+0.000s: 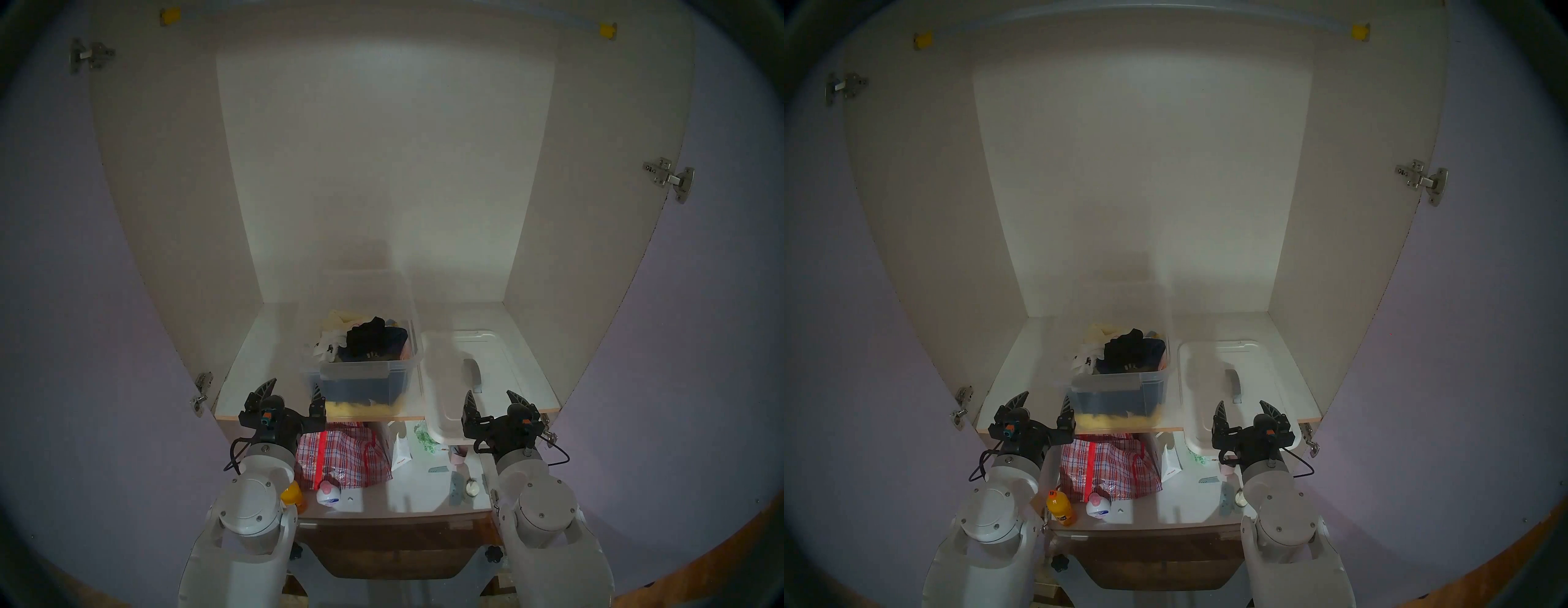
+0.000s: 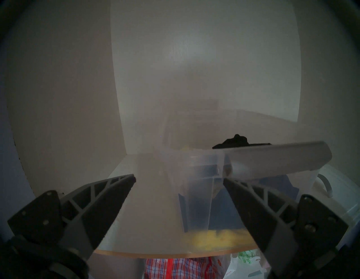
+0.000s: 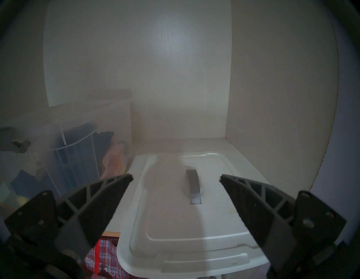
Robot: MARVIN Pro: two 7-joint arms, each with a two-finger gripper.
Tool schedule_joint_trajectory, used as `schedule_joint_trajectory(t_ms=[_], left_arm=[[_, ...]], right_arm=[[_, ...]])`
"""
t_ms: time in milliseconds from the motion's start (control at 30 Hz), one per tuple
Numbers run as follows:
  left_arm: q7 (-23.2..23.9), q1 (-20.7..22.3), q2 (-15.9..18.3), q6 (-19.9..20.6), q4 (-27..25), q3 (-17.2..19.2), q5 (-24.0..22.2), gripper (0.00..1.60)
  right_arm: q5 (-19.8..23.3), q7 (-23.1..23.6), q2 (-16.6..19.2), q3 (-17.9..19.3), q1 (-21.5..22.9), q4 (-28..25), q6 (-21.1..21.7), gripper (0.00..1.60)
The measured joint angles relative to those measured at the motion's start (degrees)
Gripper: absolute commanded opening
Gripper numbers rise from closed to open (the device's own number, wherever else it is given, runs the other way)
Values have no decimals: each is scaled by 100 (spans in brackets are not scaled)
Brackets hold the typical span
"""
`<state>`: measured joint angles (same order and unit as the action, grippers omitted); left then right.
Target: Take socks out of the storage bin, place them on top of the cabinet, and put the lid back on the bin
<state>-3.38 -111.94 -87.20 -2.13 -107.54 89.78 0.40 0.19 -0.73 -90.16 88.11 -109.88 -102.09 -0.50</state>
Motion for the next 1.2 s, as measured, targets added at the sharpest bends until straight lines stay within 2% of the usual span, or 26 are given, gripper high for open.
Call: schedule_joint_trajectory(t_ms=[67, 333, 433, 567, 767, 900, 1067, 1200], left_arm=[[34, -1, 0, -65, -40, 54, -145, 160], [396, 23, 210, -381, -121, 463, -1376, 160], [514, 290, 562, -390, -83, 435, -1432, 160], [589, 734, 1028, -229, 20, 97, -1251, 160], [795, 1366, 1585, 131, 222, -371, -1309, 160], [804, 1733, 1682, 391, 358, -671, -1330, 160], [794, 2201, 1922, 763, 577, -1135, -1094, 160], [1055, 2590, 2122, 1188, 773, -1301, -1134, 160]], right_arm=[[0, 0, 0, 0, 0, 1, 0, 160], [-1, 0, -2, 1, -1, 2, 0, 160], [-1, 1, -1, 3, -2, 3, 0, 160], [-2, 2, -1, 3, -2, 5, 0, 160], [-3, 3, -1, 4, -2, 4, 0, 160], [-3, 3, -1, 4, -3, 3, 0, 160], [-3, 4, -2, 4, -3, 3, 0, 160], [-3, 4, -1, 5, -3, 4, 0, 160]])
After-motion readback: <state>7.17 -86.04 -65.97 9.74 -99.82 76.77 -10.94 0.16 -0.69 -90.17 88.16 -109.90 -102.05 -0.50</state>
